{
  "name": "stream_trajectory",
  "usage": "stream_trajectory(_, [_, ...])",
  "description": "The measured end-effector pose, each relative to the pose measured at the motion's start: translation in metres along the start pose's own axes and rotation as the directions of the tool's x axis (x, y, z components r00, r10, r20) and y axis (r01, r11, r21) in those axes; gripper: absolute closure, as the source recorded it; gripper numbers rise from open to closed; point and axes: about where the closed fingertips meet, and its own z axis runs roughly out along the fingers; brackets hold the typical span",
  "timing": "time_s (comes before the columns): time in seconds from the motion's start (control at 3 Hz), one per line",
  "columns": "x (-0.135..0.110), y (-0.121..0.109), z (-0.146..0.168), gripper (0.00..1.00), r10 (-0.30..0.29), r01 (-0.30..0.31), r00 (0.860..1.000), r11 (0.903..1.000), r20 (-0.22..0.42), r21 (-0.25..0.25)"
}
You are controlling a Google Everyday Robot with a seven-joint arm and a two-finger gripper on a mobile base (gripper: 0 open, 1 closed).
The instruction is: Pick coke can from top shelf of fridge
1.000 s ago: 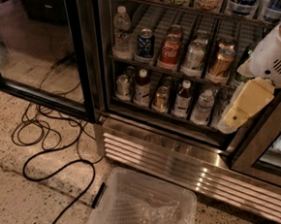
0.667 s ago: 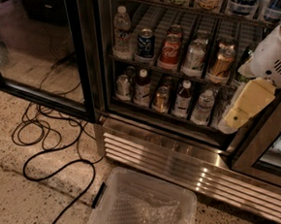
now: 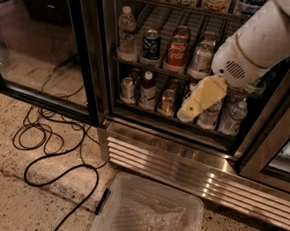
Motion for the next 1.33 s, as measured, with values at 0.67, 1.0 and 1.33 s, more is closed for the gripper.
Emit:
stream_trajectory(0.67, [-0.029,-0.010,0.027,0.00,0.123,-0.123,0.991,0.9923,0.058,0.009])
stream_trajectory(1.0, [-0.032,-0.006,0.032,0.00,0.126,-0.127,0.990,0.9918,0.068,0.014])
stream_trajectory(1.33, [-0.055,-0.010,0.058,0.00,0.169,-0.175,0.980,0.9836,0.108,0.044])
